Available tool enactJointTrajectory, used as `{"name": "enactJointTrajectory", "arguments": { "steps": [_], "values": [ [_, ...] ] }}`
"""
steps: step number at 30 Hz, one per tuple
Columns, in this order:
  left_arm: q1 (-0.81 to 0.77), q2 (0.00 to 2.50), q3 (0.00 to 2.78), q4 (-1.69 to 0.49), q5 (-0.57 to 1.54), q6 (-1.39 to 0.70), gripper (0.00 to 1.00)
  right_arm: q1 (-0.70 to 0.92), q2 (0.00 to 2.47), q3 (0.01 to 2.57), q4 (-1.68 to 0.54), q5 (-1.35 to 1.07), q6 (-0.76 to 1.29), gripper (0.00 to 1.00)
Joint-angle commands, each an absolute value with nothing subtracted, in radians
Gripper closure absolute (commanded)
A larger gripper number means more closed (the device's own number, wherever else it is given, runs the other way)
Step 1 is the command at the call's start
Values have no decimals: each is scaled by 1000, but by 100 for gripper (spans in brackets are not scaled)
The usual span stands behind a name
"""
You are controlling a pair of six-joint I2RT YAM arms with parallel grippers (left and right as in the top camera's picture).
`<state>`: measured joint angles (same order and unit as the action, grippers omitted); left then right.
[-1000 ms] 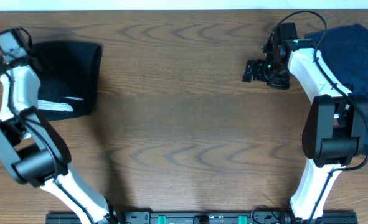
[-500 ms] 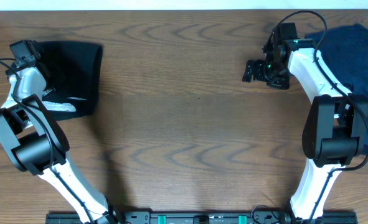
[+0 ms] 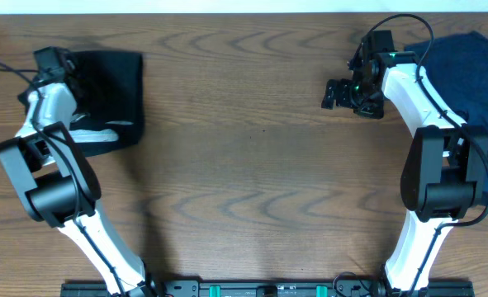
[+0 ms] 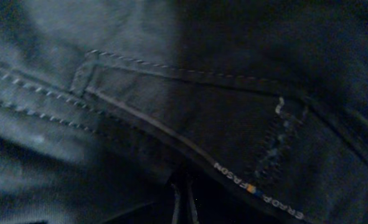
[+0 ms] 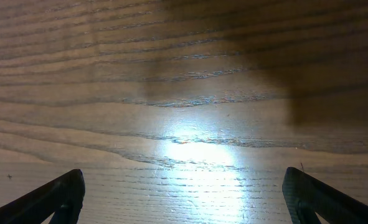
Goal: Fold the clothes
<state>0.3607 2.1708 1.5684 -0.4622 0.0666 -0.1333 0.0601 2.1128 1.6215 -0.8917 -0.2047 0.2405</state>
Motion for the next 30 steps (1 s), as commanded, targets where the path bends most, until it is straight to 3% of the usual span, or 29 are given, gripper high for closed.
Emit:
{"name": "enactJointTrajectory", "arguments": {
  "steps": [1, 19, 30],
  "values": [
    [319, 2183, 1563, -495, 131, -125, 94, 66, 2089, 1634, -890, -198, 231, 1],
    [322, 2171, 1563, -575, 25, 102, 94, 66, 2089, 1634, -890, -198, 231, 1],
    [316, 1919, 1563, -457, 56, 16, 94, 66, 2089, 1634, -890, -198, 231, 1]
  ]
}}
